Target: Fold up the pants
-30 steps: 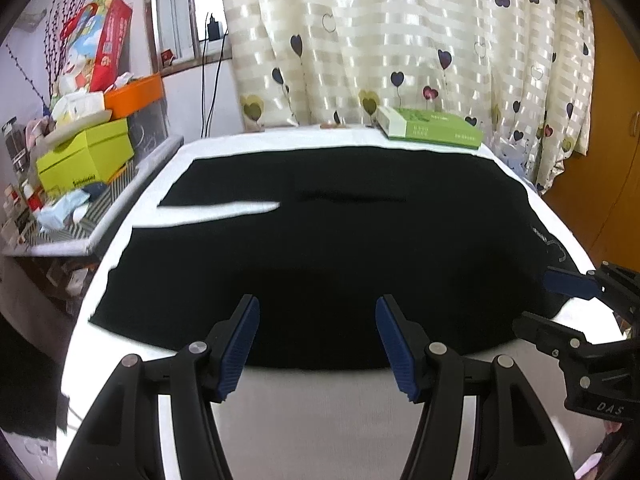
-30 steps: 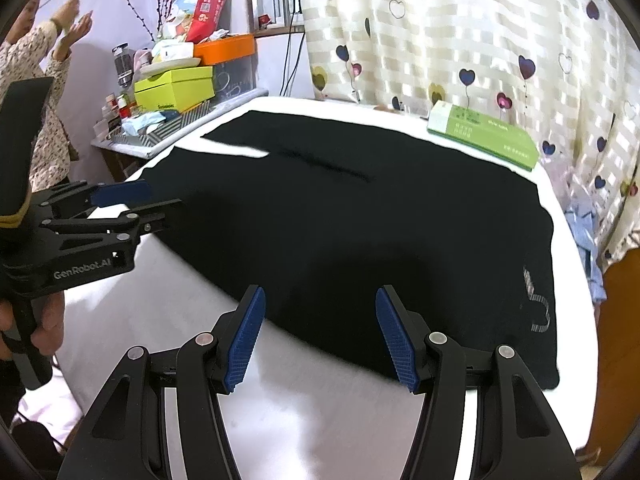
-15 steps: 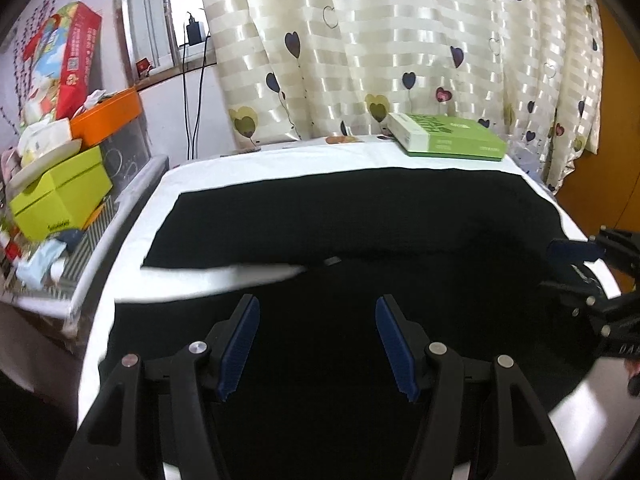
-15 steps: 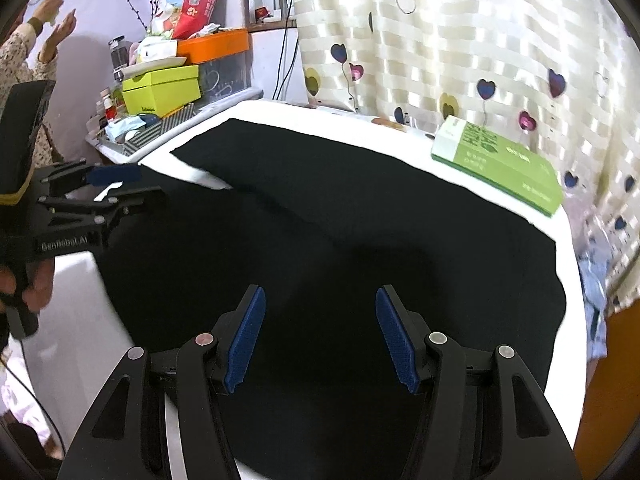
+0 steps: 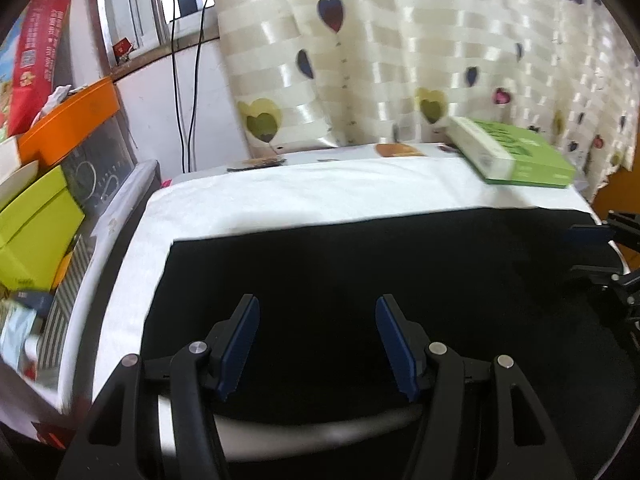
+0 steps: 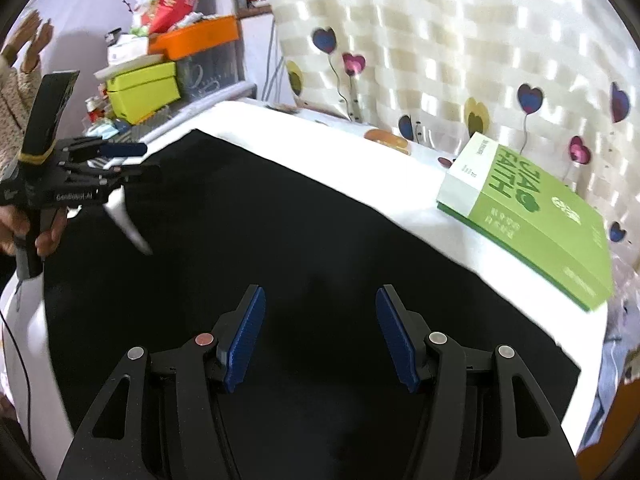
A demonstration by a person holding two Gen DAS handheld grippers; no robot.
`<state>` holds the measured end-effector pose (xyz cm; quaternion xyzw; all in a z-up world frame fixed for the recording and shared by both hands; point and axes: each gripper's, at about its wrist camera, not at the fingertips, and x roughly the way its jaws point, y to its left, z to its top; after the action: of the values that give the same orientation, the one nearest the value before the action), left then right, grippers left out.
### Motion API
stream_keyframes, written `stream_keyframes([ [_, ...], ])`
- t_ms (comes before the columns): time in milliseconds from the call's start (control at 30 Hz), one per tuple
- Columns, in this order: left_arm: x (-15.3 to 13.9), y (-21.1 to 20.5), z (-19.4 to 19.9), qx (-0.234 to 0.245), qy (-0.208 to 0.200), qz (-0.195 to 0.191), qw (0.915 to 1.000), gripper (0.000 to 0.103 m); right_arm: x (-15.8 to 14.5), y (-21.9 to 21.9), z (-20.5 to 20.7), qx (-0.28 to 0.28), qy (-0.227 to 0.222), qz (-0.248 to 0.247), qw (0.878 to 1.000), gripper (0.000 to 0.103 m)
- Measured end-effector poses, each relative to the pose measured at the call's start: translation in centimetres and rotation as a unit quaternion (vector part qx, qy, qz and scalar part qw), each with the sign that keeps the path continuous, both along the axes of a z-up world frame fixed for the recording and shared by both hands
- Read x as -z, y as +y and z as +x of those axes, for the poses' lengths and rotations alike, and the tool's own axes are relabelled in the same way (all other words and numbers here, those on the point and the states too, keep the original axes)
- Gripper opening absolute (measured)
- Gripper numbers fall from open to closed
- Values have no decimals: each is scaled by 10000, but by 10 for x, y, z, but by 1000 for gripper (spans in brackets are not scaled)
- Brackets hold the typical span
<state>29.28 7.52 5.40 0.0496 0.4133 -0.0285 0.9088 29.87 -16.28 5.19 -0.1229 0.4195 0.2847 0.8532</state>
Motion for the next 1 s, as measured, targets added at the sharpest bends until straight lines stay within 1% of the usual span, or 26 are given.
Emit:
stream_keyframes([
  [100, 12, 7, 28, -43, 143, 55, 9999, 63, 12, -4, 30, 27, 160, -62, 9998, 59],
  [167, 19, 11, 45, -21, 238, 23, 9997, 63, 22, -6, 49, 70, 263, -104, 9996, 59],
  [267, 28, 12, 63, 6, 303, 55, 9995, 63, 31, -5, 67, 27, 363, -143, 9992, 59],
  [400, 44, 12, 79, 65, 477, 112, 9988, 63, 41, 0, 78, -123, 508, -153, 9985, 59],
  [433, 49, 11, 81, 94, 520, 174, 9985, 65, 42, 2, 79, -183, 447, -169, 9987, 59],
  [467, 50, 11, 79, 143, 378, 181, 9990, 65, 42, 3, 80, -216, 438, -172, 9987, 59],
  [500, 51, 11, 79, 175, 359, 186, 9990, 65, 41, 3, 79, -250, 420, -173, 9987, 59],
  [567, 52, 14, 79, 162, 378, 69, 9991, 65, 42, 5, 80, -311, 379, -232, 9985, 59],
  [600, 52, 14, 79, 162, 388, 12, 9991, 64, 41, 6, 78, -358, 369, -284, 9983, 57],
  [633, 52, 14, 80, 214, 394, -41, 9990, 56, 41, 6, 79, -379, 394, -275, 9981, 43],
  [667, 51, 12, 79, 313, 389, -69, 9987, 45, 39, 5, 79, -384, 403, -245, 9981, 30],
  [700, 51, 8, 78, 396, 360, -43, 9986, 40, 39, 5, 80, -356, 385, -260, 9983, 3],
  [767, 50, -3, 77, 562, 345, 29, 9978, 12, 38, 8, 79, -373, 331, -393, 9980, 4],
  [800, 49, -8, 76, 586, 335, 109, 9977, 7, 37, 12, 76, -405, 231, -525, 9975, 4],
  [867, 50, -16, 76, 587, 271, 373, 9972, 3, 34, 15, 72, -390, 120, -649, 9971, 3],
  [900, 50, -17, 75, 569, 239, 412, 9972, 3, 32, 15, 71, -379, 73, -669, 9970, 3],
  [1000, 44, -11, 70, 469, 133, 334, 9983, 2, 19, 15, 61, -357, -116, -630, 9973, 3],
])
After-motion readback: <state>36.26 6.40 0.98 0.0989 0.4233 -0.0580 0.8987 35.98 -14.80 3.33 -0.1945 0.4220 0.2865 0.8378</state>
